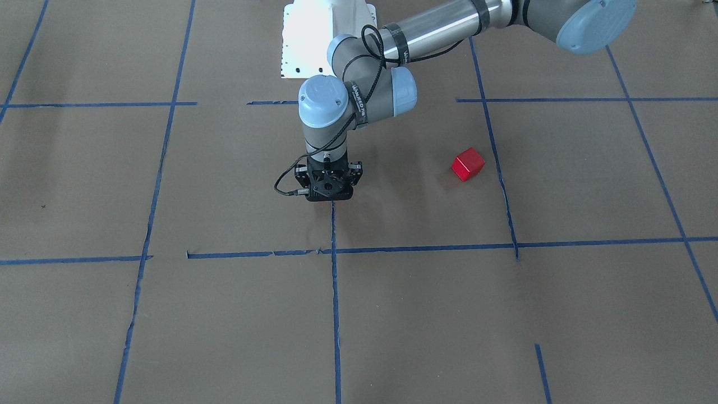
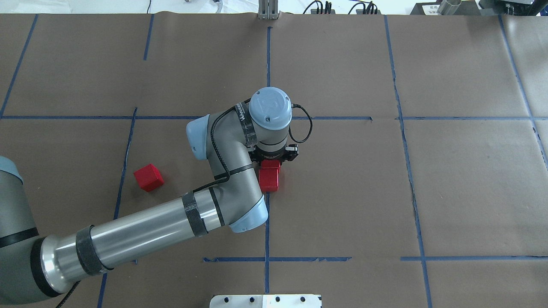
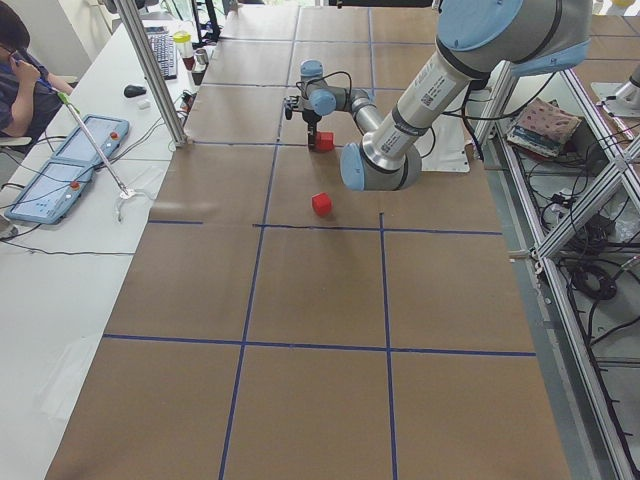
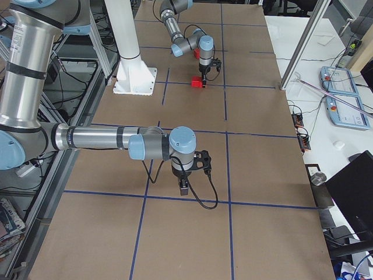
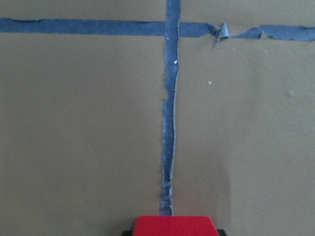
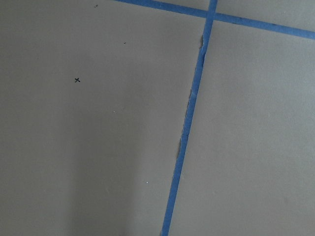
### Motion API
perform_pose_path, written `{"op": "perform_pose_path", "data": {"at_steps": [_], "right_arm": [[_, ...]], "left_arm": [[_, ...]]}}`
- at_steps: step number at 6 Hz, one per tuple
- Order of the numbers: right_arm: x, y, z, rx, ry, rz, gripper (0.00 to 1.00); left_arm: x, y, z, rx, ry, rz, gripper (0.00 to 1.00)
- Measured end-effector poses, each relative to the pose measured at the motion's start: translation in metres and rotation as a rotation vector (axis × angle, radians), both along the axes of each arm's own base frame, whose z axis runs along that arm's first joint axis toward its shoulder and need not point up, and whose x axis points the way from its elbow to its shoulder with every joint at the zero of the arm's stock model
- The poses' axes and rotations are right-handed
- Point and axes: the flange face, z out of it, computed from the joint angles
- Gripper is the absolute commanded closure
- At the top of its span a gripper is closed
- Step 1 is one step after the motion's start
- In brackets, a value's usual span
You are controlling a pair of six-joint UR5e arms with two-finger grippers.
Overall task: Form red blocks into L shape at center
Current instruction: 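Set the cube down against the placed cube and open the left gripper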
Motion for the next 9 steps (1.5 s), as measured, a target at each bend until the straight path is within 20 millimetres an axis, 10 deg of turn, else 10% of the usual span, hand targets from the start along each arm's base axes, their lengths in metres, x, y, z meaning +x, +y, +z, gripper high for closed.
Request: {"op": "perform_pose_path", "data": {"at_steps": [9], "right_arm": [[0.0000,-0.0001,-0.0006,0.001,0.000,0.000,0.00]], "left_arm": [[-0.0025,-0.0028,0.0018,0.000,-0.002,-0.002,0.43]]}}
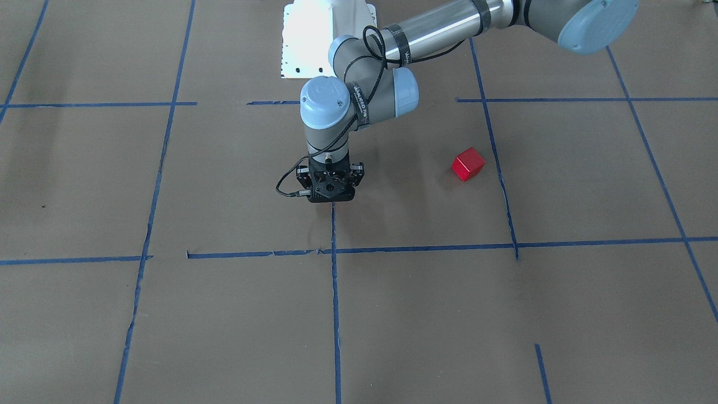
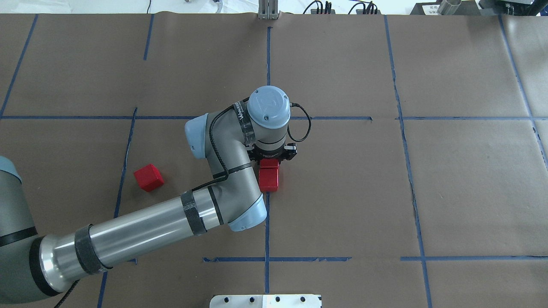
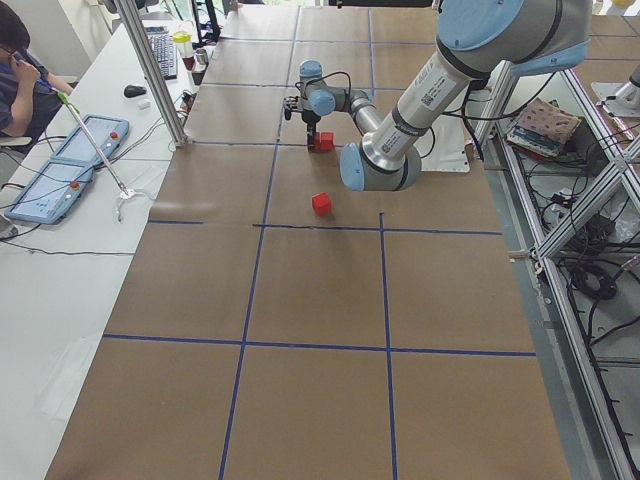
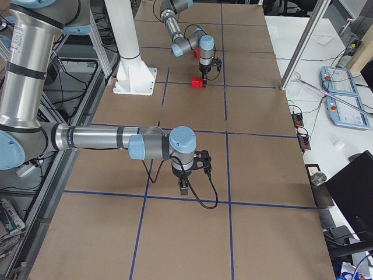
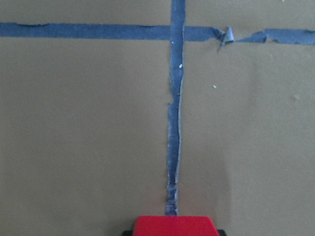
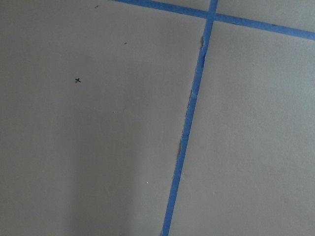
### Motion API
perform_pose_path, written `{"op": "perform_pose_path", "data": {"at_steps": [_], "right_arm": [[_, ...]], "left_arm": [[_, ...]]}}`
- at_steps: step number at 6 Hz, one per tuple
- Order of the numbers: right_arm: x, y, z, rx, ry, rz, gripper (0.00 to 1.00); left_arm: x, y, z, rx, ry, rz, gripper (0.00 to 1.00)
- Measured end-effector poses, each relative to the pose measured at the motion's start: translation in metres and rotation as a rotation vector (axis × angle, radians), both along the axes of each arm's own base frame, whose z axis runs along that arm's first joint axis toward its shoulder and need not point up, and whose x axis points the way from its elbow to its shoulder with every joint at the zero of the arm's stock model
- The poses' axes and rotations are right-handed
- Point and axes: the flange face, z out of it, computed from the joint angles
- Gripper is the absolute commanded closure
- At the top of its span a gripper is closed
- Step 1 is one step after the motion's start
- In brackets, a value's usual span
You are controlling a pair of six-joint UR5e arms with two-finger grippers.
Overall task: Form red blocks into L shape at center
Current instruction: 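Set the cube down against the placed cube and open the left gripper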
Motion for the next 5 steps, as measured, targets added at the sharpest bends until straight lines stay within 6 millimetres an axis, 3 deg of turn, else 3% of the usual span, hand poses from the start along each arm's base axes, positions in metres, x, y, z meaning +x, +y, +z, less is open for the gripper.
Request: {"op": "perform_pose_path", "data": {"at_steps": [1,3,5], "right_arm": [[0.0000,0.0000,0.0000,0.000,0.000,0.000,0.00],[0.0003,0.0000,-0.0001,0.000,-0.001,0.001,0.00],[0.0002,0.0000,-0.0001,0.000,0.000,0.000,0.00]], "left_arm": [[-0.0002,0.0001,0.0002,0.000,0.000,0.000,0.35],[-0.0011,-0.0006,0.0008,0.001,-0.001,-0.002,0.02],[-0.0064,-0.0027,-0.0047,0.008,0.009,-0.005,0.00]]}}
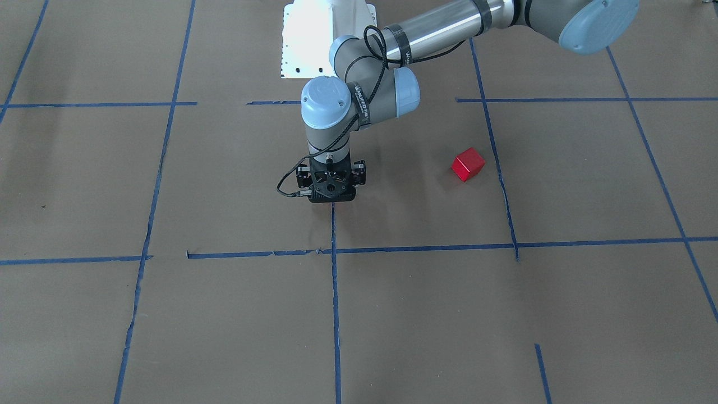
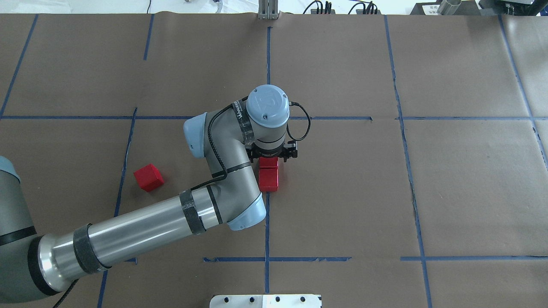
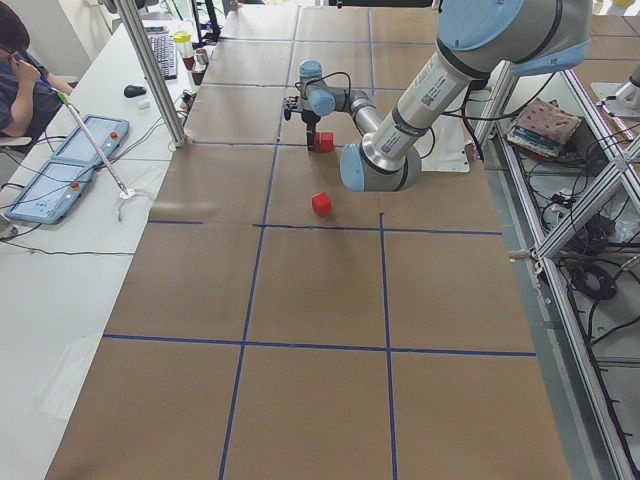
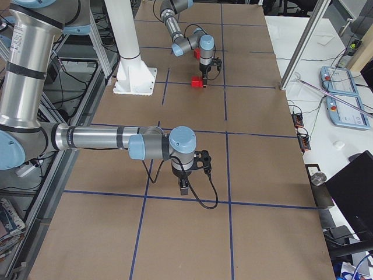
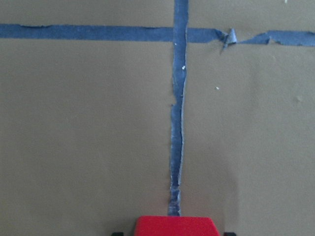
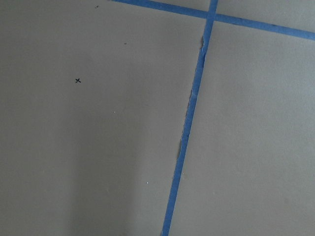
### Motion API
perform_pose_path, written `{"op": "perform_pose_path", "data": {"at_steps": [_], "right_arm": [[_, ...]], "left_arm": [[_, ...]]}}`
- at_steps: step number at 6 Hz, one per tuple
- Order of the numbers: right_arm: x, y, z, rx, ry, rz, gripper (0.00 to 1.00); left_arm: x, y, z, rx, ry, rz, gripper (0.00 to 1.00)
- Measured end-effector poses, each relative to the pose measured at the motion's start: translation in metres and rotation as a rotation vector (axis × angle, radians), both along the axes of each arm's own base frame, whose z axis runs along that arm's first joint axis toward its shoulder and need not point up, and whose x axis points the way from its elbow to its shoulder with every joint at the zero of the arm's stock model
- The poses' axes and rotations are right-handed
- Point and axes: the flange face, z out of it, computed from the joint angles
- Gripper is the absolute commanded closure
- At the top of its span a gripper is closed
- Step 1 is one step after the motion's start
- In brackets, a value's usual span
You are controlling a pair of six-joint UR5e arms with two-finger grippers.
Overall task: Form red blocks into L shape at center
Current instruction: 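Set the cube down against the placed cube and open the left gripper, then move the left gripper over the last red cube and lower it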
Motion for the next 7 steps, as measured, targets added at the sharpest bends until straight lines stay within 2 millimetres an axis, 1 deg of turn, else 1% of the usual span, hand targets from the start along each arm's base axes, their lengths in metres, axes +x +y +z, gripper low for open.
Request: {"op": "perform_pose_path", "data": {"at_steps": [1,2,3,4,5,6,7], "right_arm": [[0.000,0.000,0.000,0.000,0.000,0.000,0.00],[0.000,0.000,0.000,0.000,0.000,-0.001,0.00],[0.000,0.000,0.001,0.000,0.000,-0.001,0.00],[0.000,0.000,0.001,0.000,0.000,-0.001,0.00],[0.000,0.000,0.001,0.000,0.000,-0.001,0.00],[0.000,0.000,0.000,0.000,0.000,-0.001,0.00],[0.000,0.000,0.000,0.000,0.001,-0.001,0.00]], "left_arm": [[-0.013,-0.006,-0.013,0.010,0.025,-0.010,0.00],[-0.036,-0.018,-0.025,0.011,0.059,-0.015,0.00],[-0.068,-0.030,-0.021,0.016,0.092,0.007,0.00],[-0.110,-0.035,0.003,0.061,0.113,0.051,0.00],[-0.157,-0.030,0.039,0.140,0.113,0.101,0.00],[-0.200,-0.018,0.074,0.228,0.099,0.159,0.00],[-0.234,-0.003,0.104,0.283,0.083,0.199,0.00]]}}
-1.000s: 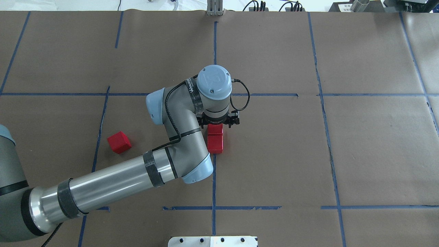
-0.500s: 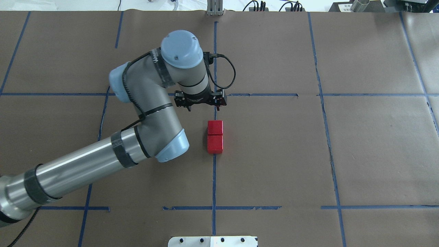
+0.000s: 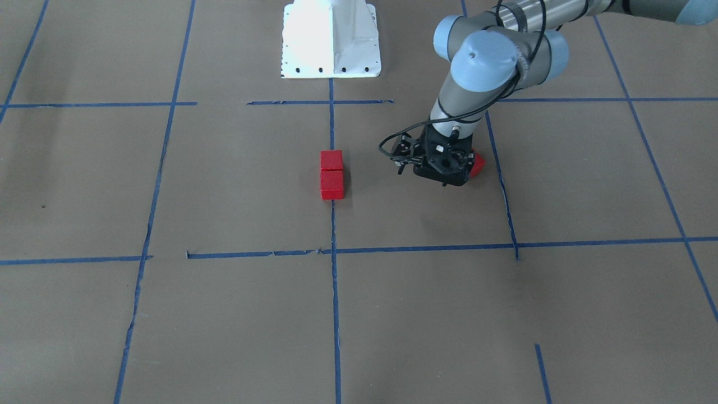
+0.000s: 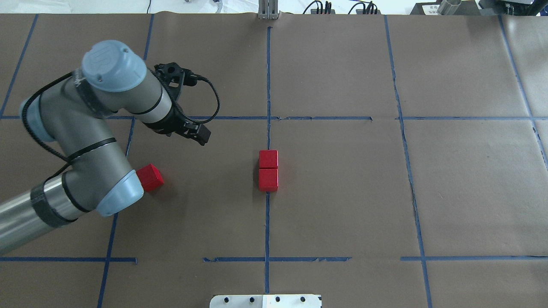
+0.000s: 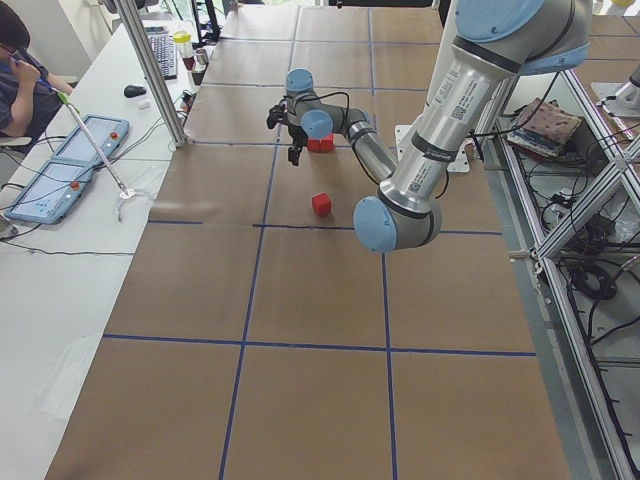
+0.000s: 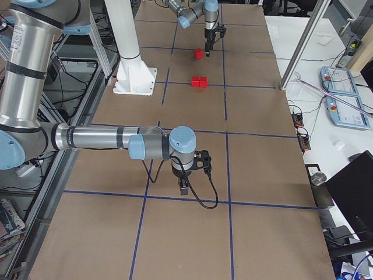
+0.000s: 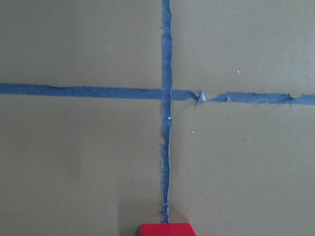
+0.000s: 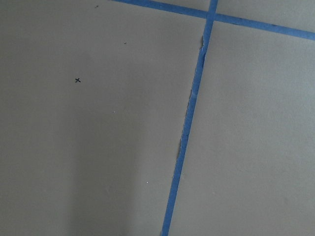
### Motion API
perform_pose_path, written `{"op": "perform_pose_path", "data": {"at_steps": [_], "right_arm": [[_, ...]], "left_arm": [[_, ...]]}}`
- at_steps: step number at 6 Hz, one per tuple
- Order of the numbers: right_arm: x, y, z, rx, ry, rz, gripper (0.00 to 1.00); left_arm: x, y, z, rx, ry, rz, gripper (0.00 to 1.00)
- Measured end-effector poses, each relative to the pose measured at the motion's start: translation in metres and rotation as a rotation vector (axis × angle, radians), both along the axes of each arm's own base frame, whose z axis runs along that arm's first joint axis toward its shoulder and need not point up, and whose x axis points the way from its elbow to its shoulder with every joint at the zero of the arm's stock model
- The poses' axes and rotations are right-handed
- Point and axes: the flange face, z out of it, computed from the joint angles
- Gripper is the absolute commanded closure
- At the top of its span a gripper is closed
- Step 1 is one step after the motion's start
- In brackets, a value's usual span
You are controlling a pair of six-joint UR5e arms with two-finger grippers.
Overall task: Form red blocks into L shape at center
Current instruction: 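Move the left gripper over the last red cube and lower it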
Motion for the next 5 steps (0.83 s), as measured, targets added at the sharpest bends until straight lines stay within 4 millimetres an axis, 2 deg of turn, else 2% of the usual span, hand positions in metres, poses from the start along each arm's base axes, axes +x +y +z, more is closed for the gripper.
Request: {"op": "perform_pose_path", "data": {"at_steps": [2,3,5], "right_arm": [[0.000,0.000,0.001,-0.002,0.001,-0.001,0.00],[0.000,0.000,0.002,-0.003,0.001,-0.001,0.00],[0.000,0.000,0.003,-0.006,0.002,0.000,0.00]], "left_arm": [[-0.035,0.022,0.033,0.006,-0.023,0.004,0.00],[-0.046,0.029,0.049,-0.097,-0.033,-0.072,0.00],[-0.051,0.035,0.058,-0.412,-0.014,-0.331,0.00]]}}
